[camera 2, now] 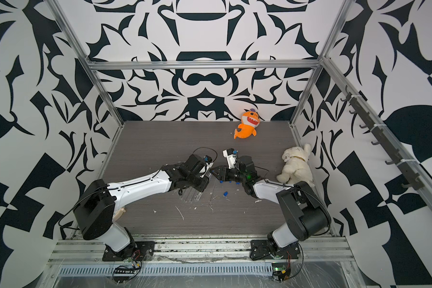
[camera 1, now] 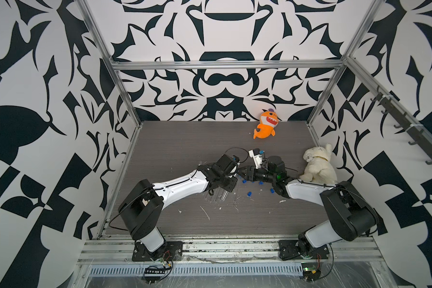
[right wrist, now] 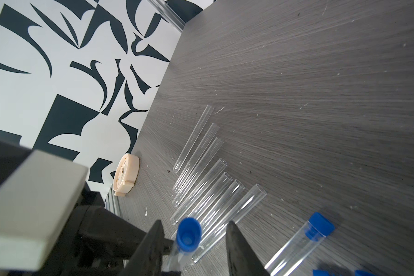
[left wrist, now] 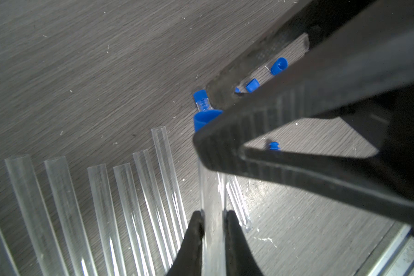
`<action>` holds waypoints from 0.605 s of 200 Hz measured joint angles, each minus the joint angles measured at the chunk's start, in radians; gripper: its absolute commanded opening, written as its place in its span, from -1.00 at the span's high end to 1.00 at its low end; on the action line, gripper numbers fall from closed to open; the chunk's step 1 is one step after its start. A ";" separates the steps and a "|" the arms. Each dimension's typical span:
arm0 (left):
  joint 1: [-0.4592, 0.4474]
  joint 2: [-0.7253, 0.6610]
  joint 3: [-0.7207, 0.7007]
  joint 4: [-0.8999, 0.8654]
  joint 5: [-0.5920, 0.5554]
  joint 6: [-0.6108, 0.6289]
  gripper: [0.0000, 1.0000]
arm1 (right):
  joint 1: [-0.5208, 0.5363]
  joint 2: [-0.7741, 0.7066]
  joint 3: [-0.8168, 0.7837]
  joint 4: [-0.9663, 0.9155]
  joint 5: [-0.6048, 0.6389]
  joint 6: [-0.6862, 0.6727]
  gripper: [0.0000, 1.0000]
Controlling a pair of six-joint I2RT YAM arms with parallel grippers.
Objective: Remove stoppers from test tubes
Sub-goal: Open the stopper on the test tube.
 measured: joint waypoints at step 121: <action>0.000 -0.003 0.000 0.002 -0.003 -0.001 1.00 | 0.028 0.028 0.017 0.043 0.000 0.026 0.92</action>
